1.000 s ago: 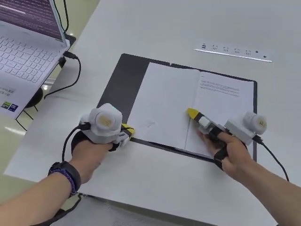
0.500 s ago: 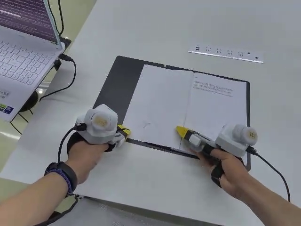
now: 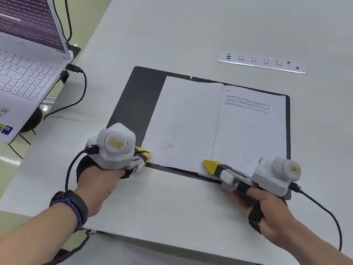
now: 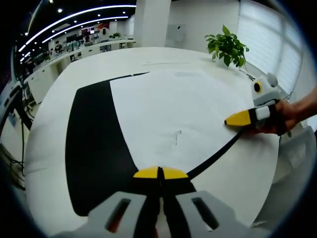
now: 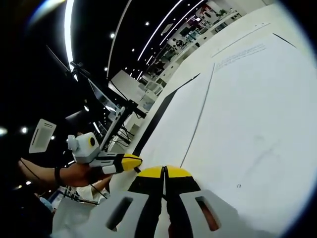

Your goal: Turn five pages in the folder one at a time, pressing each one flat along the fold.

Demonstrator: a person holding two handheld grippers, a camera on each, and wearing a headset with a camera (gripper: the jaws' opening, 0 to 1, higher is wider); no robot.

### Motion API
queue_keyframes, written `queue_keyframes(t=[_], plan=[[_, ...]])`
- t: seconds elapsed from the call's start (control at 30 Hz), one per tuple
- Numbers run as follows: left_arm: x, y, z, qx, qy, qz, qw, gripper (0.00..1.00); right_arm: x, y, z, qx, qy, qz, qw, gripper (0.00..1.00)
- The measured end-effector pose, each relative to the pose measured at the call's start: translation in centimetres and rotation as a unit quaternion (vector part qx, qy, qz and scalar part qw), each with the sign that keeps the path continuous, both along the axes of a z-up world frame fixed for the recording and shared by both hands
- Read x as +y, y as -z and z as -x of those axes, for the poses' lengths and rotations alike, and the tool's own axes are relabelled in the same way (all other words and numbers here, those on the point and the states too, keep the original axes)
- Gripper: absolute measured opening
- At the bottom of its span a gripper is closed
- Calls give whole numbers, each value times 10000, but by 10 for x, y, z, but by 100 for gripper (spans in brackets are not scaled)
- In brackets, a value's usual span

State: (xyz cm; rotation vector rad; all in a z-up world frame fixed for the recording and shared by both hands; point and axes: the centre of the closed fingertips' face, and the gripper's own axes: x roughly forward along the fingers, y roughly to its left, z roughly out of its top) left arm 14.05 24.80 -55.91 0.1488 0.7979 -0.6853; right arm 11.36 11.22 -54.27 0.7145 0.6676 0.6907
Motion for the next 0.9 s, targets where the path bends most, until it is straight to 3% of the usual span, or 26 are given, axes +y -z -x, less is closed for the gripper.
queue_keyframes(t=[0.33, 0.6, 0.73, 0.8, 0.9], plan=[[-1, 0, 1, -66, 52, -164, 9998, 0, 0, 0, 1, 39, 11, 6, 10000, 0], [-3, 0, 2, -36, 70, -304, 9995, 0, -4, 0, 2, 231, 170, -108, 9995, 0], [-6, -1, 5, 77, 111, -298, 9995, 7, -11, -6, 1, 335, 518, -359, 9975, 6], [-12, -2, 10, 263, 88, -202, 9994, 14, -14, -8, 1, 342, 599, -366, 9969, 9], [-18, -4, 15, 302, 117, -217, 9992, 24, -16, -15, 2, 306, 617, -337, 9971, 16]])
